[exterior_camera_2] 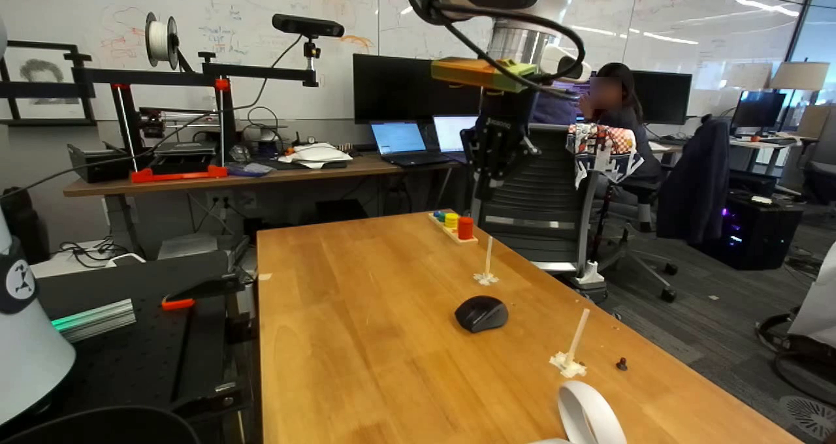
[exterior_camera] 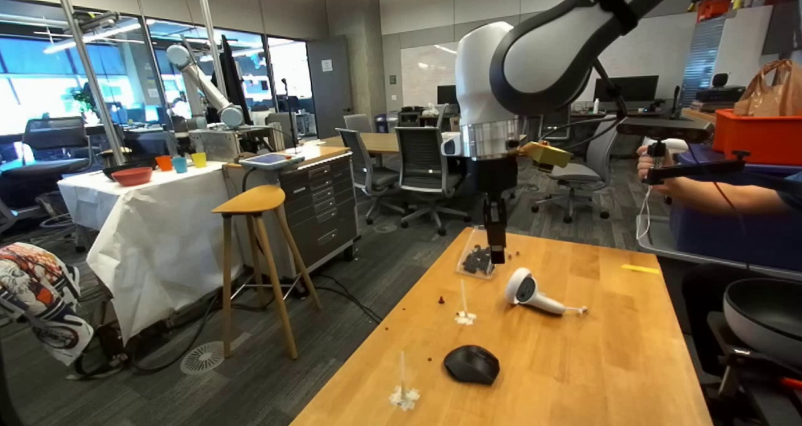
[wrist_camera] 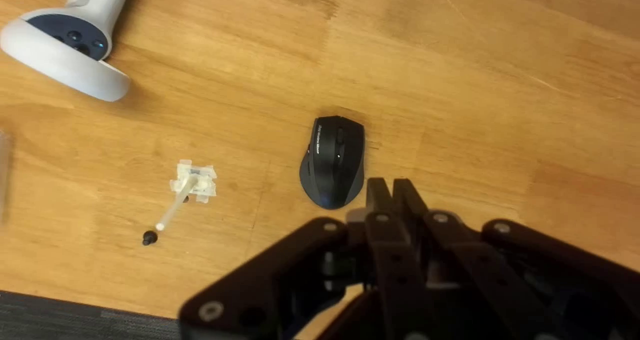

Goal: Press on the right of the mouse

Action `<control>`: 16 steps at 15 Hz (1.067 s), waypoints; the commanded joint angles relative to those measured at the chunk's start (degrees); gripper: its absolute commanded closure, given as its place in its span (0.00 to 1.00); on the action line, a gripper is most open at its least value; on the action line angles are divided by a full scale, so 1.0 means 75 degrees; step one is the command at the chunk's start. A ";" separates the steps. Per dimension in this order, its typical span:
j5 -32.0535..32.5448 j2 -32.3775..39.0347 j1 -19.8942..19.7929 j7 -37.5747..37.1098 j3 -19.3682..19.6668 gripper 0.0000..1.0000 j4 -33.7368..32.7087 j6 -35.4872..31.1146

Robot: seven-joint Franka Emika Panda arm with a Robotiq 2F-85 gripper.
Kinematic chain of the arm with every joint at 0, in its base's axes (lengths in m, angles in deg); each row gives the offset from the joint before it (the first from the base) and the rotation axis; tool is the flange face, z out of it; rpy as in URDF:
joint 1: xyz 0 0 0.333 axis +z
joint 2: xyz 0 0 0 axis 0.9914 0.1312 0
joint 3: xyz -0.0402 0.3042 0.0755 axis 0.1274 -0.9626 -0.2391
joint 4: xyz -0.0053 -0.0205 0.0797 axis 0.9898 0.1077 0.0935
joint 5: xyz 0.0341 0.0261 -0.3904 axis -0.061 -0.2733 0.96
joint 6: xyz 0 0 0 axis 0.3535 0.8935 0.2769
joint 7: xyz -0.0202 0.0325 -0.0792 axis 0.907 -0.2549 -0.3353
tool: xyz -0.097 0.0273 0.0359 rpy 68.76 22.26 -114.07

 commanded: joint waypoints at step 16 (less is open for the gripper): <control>-0.0030 0.0228 0.0092 0.0056 0.0206 0.47 -0.1142 0.1450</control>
